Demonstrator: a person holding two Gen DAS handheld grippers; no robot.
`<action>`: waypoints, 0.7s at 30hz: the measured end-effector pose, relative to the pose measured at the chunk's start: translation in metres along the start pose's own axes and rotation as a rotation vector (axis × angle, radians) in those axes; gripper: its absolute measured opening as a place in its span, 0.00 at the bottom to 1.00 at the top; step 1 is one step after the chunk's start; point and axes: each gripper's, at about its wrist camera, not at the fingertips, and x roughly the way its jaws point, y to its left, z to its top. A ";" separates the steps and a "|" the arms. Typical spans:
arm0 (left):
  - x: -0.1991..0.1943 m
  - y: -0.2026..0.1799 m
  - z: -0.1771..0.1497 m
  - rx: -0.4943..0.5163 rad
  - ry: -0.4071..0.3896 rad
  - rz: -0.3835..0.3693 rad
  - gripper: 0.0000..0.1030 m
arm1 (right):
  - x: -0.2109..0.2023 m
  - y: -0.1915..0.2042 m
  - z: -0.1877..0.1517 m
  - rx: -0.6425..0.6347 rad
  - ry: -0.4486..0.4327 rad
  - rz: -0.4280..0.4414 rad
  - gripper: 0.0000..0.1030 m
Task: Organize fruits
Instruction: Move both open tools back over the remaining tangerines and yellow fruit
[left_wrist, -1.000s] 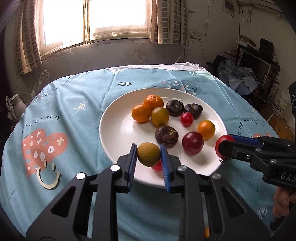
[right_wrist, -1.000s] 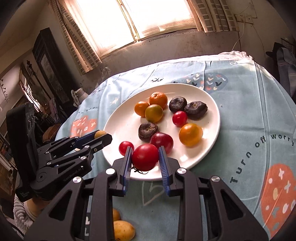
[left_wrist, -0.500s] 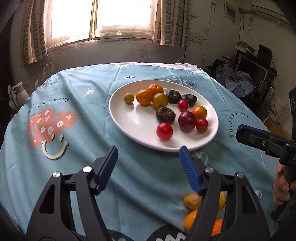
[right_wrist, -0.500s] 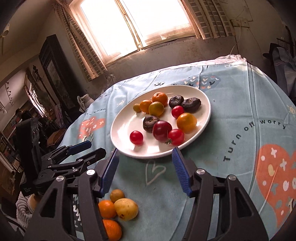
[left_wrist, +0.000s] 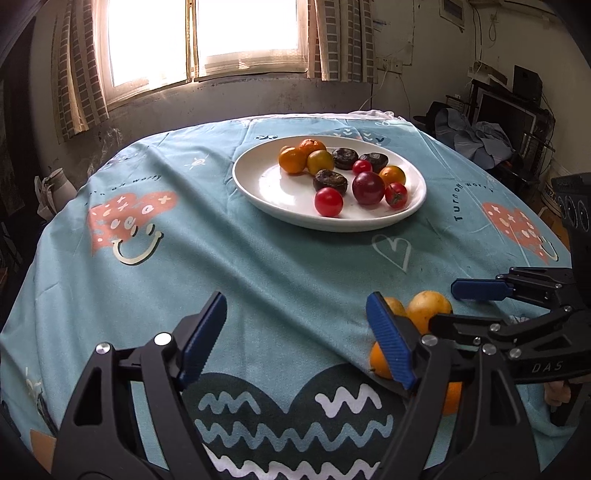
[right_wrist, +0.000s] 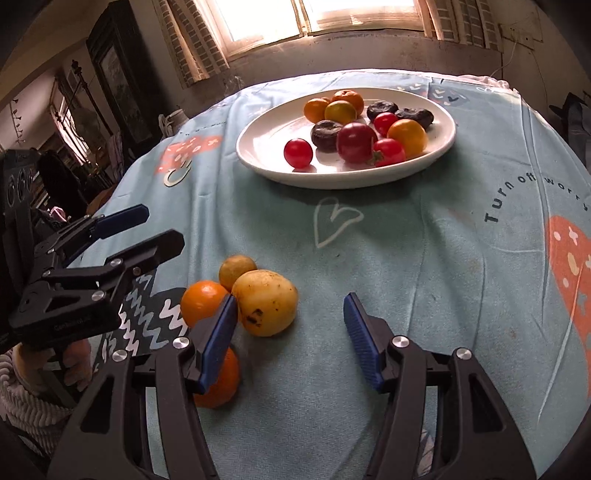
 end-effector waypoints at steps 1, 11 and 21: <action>0.000 0.000 0.000 0.000 0.000 0.001 0.77 | -0.007 -0.005 0.003 0.013 -0.032 -0.038 0.58; 0.003 0.000 0.000 0.006 0.003 -0.008 0.79 | -0.007 -0.008 0.005 -0.013 -0.039 -0.063 0.58; 0.007 -0.027 -0.003 0.108 0.018 -0.048 0.79 | 0.011 -0.003 0.010 -0.073 -0.010 -0.118 0.35</action>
